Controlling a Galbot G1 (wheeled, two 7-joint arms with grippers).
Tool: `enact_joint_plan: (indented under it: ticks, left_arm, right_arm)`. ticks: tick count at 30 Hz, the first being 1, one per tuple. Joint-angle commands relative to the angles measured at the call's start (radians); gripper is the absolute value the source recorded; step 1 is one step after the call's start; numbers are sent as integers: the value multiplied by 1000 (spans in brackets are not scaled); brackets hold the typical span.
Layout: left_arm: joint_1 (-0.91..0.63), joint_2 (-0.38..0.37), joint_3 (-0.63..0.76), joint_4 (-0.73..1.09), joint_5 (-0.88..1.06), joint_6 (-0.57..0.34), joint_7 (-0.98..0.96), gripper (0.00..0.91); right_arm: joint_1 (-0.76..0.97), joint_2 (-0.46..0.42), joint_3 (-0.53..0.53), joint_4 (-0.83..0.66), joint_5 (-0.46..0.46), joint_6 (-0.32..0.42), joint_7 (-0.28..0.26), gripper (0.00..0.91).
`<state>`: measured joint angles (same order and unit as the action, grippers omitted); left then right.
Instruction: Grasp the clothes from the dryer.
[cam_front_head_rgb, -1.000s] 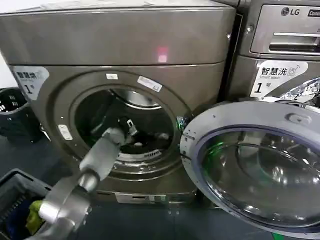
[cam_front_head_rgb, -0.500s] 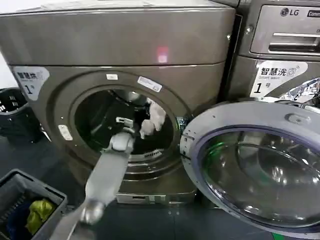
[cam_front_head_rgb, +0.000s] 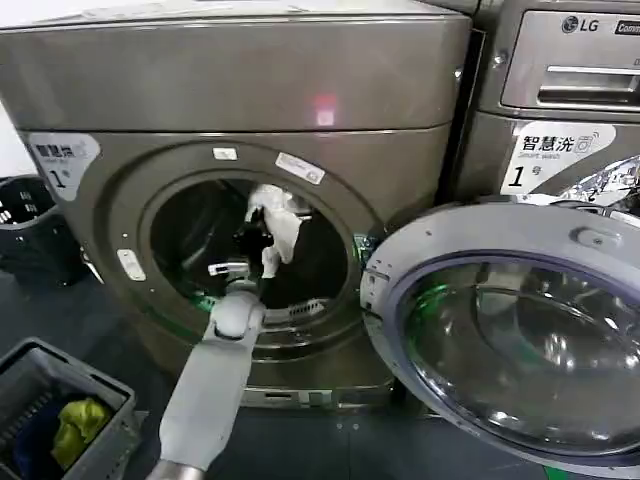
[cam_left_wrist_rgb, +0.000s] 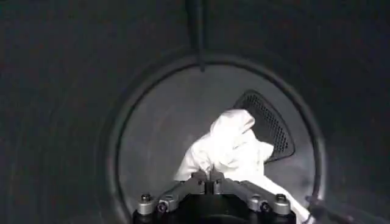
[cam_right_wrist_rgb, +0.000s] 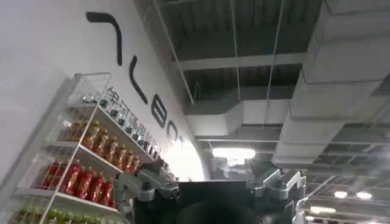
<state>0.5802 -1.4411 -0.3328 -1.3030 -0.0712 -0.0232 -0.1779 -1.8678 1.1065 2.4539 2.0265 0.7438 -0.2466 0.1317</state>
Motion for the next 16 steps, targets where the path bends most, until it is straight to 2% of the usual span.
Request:
enact_joint_plan:
  ticks: [1,16]
  left_arm:
    - [31,12,4,-32,21,25,-40,0]
    - [21,2,39,-19,39,31,-38,0]
  right_arm:
    - [0,0,24,8,3,-28,-12,907]
    - [-8,-3,39,1,-3,-57,-11,907]
